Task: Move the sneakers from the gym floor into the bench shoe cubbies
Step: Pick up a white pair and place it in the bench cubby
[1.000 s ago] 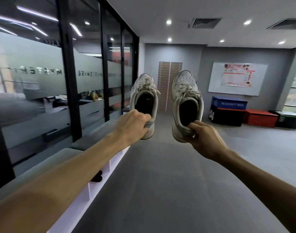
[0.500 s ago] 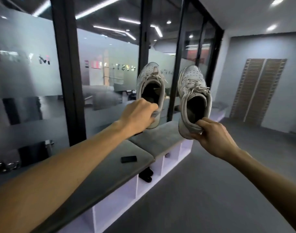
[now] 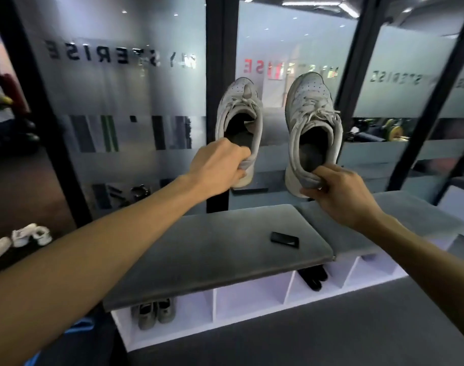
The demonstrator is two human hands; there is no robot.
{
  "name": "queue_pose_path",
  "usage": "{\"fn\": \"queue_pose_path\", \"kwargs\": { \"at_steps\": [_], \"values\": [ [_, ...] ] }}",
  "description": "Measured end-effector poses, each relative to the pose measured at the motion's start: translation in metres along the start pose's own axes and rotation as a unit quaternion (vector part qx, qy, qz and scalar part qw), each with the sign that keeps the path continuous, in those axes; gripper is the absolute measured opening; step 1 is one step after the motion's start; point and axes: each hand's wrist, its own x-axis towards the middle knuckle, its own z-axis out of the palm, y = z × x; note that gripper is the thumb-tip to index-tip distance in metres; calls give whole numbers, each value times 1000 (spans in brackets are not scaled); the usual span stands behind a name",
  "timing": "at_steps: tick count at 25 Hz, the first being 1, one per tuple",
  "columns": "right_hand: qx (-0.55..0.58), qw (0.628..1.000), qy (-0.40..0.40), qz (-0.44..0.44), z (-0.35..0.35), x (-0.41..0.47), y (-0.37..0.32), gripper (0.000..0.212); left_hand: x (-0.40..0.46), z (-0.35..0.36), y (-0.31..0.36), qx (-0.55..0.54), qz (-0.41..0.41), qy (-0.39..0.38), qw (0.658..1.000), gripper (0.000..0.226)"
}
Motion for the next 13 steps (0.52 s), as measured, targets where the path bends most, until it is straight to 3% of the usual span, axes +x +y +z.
{"fn": "queue_pose_path", "kwargs": {
  "at_steps": [6, 13],
  "values": [
    [72, 993, -45, -76, 99, 33, -16, 20, -35, 32, -57, 32, -99, -39, 994, 33],
    [136, 983, -82, -89, 191, 36, -57, 21, -92, 64, -121, 59, -139, -74, 986, 30]
  ]
}}
